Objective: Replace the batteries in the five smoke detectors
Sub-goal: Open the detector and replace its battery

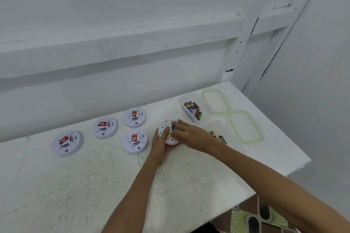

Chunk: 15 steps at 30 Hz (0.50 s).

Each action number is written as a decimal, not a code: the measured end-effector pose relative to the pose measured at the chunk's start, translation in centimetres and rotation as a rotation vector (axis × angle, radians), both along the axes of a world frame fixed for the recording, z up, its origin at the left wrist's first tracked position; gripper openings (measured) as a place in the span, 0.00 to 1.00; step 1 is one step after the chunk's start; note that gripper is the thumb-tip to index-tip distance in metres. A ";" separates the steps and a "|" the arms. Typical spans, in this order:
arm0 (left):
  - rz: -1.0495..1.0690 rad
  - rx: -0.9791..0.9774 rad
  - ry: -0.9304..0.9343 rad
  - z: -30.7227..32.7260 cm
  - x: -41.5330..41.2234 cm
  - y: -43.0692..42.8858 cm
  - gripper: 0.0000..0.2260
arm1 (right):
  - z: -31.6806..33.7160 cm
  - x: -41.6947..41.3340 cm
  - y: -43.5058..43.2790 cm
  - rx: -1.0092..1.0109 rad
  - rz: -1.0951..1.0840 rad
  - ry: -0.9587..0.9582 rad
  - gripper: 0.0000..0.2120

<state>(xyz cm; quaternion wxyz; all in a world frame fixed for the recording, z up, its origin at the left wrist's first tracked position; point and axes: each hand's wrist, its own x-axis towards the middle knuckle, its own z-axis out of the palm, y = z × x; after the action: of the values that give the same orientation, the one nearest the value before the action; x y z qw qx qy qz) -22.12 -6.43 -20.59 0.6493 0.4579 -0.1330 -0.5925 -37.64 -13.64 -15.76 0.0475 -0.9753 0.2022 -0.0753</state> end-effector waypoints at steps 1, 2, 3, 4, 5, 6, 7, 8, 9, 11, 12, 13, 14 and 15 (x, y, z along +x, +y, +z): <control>0.000 -0.002 0.007 0.0 0.1 0.0 0.17 | 0.4 -0.1 -0.1 -0.022 0.010 -0.004 0.11; -0.003 -0.007 0.021 -0.1 0.0 -0.1 0.17 | 0.7 -0.3 -0.1 -0.055 0.016 0.000 0.13; -0.002 -0.010 0.035 -0.1 0.0 -0.1 0.17 | 1.0 -0.5 0.1 -0.089 0.014 0.002 0.16; -0.002 -0.014 0.049 0.0 -0.1 0.0 0.16 | 1.2 -0.6 0.4 -0.119 -0.005 -0.016 0.19; -0.005 -0.017 0.053 0.1 -0.2 0.0 0.16 | 1.3 -0.7 0.8 -0.137 -0.033 -0.041 0.21; -0.008 -0.016 0.046 0.1 -0.2 0.0 0.16 | 1.3 -0.6 1.1 -0.148 -0.057 -0.063 0.22; -0.012 -0.015 0.028 0.0 -0.2 0.1 0.16 | 1.2 -0.4 1.5 -0.151 -0.071 -0.081 0.22; -0.020 -0.017 0.011 -0.1 -0.2 0.1 0.16 | 1.0 -0.1 1.7 -0.151 -0.083 -0.092 0.20; -0.027 -0.020 0.003 -0.1 -0.2 0.1 0.16 | 0.8 0.1 1.9 -0.141 -0.095 -0.112 0.19; -0.024 -0.028 0.020 -0.2 -0.2 0.2 0.15 | 0.5 0.7 1.8 -0.050 -0.196 -0.166 0.15; -0.023 -0.035 0.033 -0.2 -0.2 0.2 0.15 | 0.7 1.0 1.7 0.054 -0.287 -0.221 0.12; -0.025 -0.039 0.040 -0.2 -0.2 0.3 0.15 | 0.8 1.3 1.8 0.143 -0.368 -0.281 0.09; -0.027 -0.040 0.040 -0.2 -0.2 0.2 0.15 | 1.1 1.5 1.8 0.218 -0.436 -0.334 0.09; -0.028 -0.040 0.033 -0.2 -0.2 0.2 0.15 | 1.3 1.7 1.8 0.268 -0.481 -0.371 0.10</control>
<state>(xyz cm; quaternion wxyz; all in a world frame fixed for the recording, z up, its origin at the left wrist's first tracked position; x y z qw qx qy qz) -22.28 -6.23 -20.82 0.6522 0.4331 -0.1406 -0.6060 -35.90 -11.86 -14.48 0.1921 -0.8543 0.4228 -0.2335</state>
